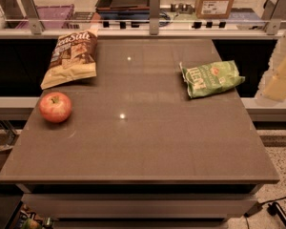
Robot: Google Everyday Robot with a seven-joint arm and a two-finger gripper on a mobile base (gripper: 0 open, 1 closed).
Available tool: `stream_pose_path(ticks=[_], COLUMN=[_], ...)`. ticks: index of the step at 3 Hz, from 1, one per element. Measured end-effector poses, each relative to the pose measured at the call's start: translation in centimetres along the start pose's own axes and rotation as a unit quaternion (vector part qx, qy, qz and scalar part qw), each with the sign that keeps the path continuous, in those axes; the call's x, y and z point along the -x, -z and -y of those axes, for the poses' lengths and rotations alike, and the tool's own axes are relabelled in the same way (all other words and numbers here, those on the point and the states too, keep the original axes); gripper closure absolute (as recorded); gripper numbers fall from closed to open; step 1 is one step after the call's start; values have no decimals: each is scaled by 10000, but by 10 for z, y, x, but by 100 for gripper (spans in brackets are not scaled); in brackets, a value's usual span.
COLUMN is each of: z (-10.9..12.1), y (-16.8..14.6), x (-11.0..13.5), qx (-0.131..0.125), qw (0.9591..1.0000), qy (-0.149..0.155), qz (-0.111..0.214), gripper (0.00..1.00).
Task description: Move green jalapeno chip bag near brown chip bag
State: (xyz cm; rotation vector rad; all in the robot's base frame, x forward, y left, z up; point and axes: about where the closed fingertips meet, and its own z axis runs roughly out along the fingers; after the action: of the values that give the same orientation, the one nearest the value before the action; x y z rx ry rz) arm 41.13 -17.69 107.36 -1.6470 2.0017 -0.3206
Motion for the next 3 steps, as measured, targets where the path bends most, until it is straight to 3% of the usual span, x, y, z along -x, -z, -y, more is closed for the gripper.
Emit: stream_pose_path(ticks=[1, 2, 3], z=[0, 12, 38], y=[0, 7, 5], x=[0, 8, 16], qx=[-1, -179, -343], qw=[10000, 9994, 9967], qy=[0, 132, 317], qz=[0, -248, -666], gripper=[0, 0, 0])
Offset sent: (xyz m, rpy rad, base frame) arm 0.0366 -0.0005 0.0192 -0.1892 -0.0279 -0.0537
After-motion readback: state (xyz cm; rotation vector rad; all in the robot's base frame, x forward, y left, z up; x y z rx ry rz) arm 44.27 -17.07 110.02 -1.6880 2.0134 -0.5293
